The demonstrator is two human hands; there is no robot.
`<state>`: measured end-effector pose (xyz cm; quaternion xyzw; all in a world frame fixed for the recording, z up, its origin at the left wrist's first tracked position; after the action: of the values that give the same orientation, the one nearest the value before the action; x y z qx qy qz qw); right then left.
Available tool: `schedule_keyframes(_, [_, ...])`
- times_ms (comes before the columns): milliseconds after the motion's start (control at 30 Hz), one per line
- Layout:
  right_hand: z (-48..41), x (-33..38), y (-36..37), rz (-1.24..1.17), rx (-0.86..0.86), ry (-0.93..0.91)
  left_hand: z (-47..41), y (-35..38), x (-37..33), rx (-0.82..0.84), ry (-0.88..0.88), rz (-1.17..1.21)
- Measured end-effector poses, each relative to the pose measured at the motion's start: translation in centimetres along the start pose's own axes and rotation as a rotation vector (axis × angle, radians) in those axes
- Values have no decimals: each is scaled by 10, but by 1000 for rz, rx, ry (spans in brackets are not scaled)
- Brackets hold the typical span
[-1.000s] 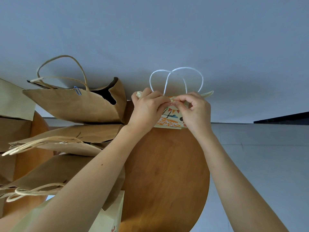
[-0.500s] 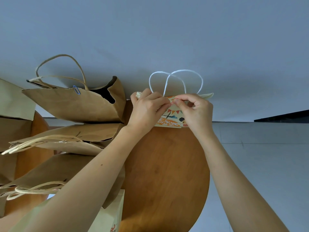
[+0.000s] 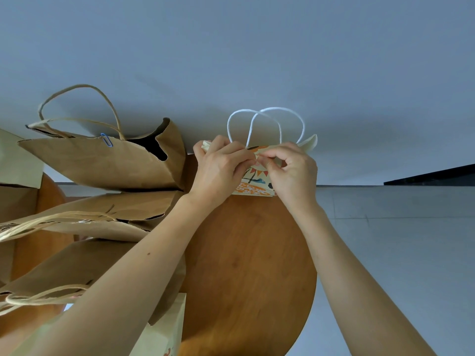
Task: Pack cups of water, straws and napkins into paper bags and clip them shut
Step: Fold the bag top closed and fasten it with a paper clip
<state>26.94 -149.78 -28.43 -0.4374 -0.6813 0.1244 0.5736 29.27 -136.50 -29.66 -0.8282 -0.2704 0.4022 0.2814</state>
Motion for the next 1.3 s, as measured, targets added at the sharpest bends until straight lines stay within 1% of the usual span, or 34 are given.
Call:
schedule_keyframes(67, [-2, -1, 0, 30, 33, 13, 1, 0, -1, -3, 6, -10])
schedule_keyframes(133, [-2, 0, 1, 77, 61, -13, 1, 0, -1, -4, 8, -8])
schedule_keyframes(233, [-1, 5, 2, 140, 68, -111, 2, 0, 0, -5, 0, -14])
schedule_keyframes(400, [4, 11, 1, 289, 29, -278, 4, 1, 0, -38, -17, -17])
schedule_keyframes(667, [17, 11, 3, 366, 19, -333, 5, 3, 1, -48, -68, -24])
schedule_keyframes(833, [16, 7, 0, 321, 39, -339, -1, -7, 0, -9, -23, 38])
schedule_keyframes(933, [15, 11, -25, 194, -92, -330, -4, -23, 4, -5, -64, 134])
schedule_keyframes(1000, [9, 7, -41, 146, -174, -287, -4, -35, 9, -47, -125, 187])
schedule_keyframes(1033, [5, 3, -45, 148, -178, -269, -3, -39, 12, -73, -155, 193])
schedule_keyframes(1067, [1, -2, -46, 168, -148, -250, -4, -42, 13, -82, -179, 174])
schedule_keyframes(1100, [-3, -8, -44, 204, -78, -229, -4, -41, 15, -53, -198, 122])
schedule_keyframes(1133, [-5, -15, -38, 249, 26, -207, -3, -36, 15, 14, -204, 46])
schedule_keyframes(1200, [-7, -27, -26, 342, 225, -183, -1, -19, 16, 206, -176, -93])
schedule_keyframes(1233, [-8, -29, -21, 380, 282, -200, 0, -12, 17, 273, -152, -143])
schedule_keyframes(1267, [-9, -29, -18, 406, 302, -226, -1, -7, 16, 304, -121, -191])
schedule_keyframes(1300, [-11, -27, -16, 413, 294, -236, -3, -5, 15, 298, -96, -236])
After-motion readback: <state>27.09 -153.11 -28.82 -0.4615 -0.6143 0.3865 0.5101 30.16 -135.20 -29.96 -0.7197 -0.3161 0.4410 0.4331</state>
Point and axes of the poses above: each hand's wrist, its own z-axis away from the middle knuckle, its own y-axis out of the palm, x = y × z, the point moved 7 cm from there along -z, towards the middle knuckle, and after that the axes turned 9 degrees about -x, right-handed, at the moved point
